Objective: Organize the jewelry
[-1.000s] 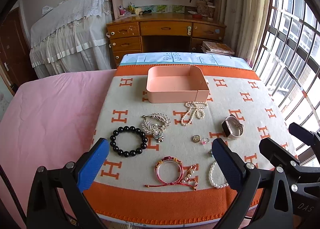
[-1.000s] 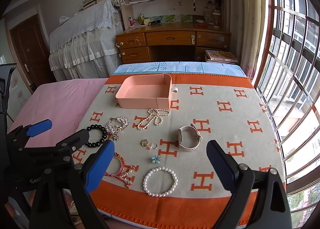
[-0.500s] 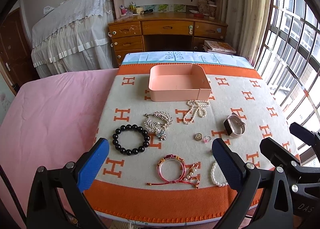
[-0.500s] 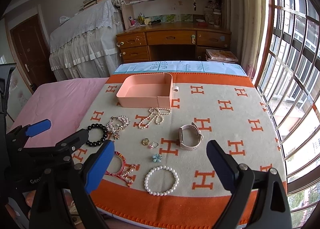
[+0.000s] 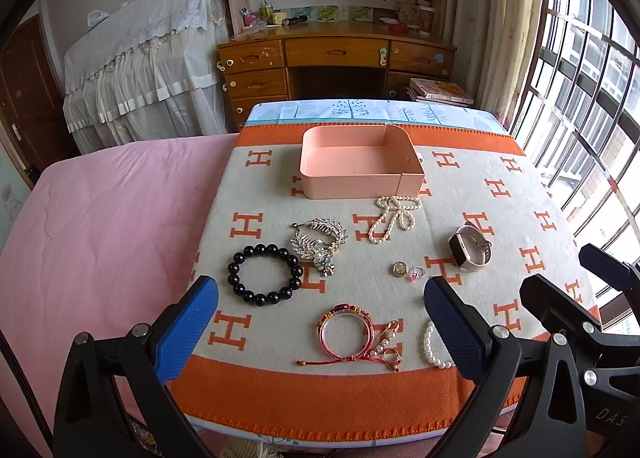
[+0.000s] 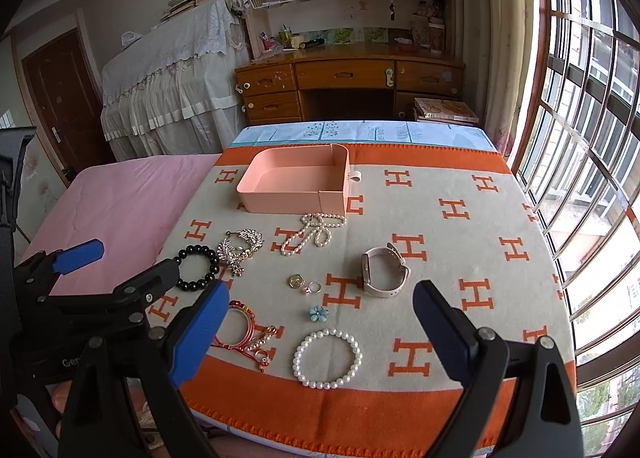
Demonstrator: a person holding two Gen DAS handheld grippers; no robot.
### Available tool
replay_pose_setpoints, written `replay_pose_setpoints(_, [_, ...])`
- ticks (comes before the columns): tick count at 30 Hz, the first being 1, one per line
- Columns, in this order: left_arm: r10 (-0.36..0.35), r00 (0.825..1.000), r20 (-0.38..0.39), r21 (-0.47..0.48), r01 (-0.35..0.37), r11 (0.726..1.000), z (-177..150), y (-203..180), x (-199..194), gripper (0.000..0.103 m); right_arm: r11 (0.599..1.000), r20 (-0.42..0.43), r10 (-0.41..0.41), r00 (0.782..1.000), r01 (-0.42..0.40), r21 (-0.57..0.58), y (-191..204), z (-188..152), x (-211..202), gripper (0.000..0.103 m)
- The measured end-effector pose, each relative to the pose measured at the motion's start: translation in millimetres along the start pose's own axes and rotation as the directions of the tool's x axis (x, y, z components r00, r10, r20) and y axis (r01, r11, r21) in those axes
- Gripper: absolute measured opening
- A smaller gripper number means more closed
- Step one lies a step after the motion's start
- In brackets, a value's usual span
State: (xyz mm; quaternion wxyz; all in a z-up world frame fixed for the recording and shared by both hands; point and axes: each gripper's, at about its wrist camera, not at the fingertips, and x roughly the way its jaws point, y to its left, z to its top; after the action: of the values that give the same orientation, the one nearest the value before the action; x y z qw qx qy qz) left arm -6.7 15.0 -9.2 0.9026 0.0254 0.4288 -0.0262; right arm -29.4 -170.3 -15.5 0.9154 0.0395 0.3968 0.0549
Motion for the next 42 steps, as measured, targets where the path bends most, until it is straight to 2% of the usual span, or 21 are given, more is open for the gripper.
replay_pose_setpoints(20, [-0.008, 1.000, 0.021, -0.002, 0.008, 1.000, -10.3, 10.9, -16.4, 0.101, 1.000, 0.013, -0.009, 1.000, 0.009, -0.007, 5.2, -1.5, -4.9, 0.094])
replay_pose_setpoints(28, [-0.133, 0.990, 0.049, 0.017, 0.132, 0.991, -3.6, 17.4, -25.6, 0.101, 1.000, 0.036, -0.016, 0.999, 0.015, 0.003, 12.5, -6.3, -22.8, 0.094])
replay_pose_setpoints(34, [-0.131, 0.991, 0.041, 0.046, 0.129, 0.991, 28.6, 26.7, -31.0, 0.101, 1.000, 0.070, -0.021, 0.997, 0.021, 0.004, 12.5, 1.7, -34.8, 0.094])
replay_pose_setpoints(38, [-0.113, 0.993, 0.040, 0.009, 0.113, 0.994, 56.4, 46.7, -28.0, 0.102, 1.000, 0.091, -0.018, 0.996, 0.017, 0.007, 6.5, 19.3, -33.7, 0.094])
replay_pose_setpoints(42, [-0.107, 0.994, 0.038, -0.027, 0.108, 0.994, 82.9, 67.0, -17.0, 0.102, 1.000, 0.076, -0.007, 0.997, 0.007, 0.011, -3.6, 44.7, -17.6, 0.094])
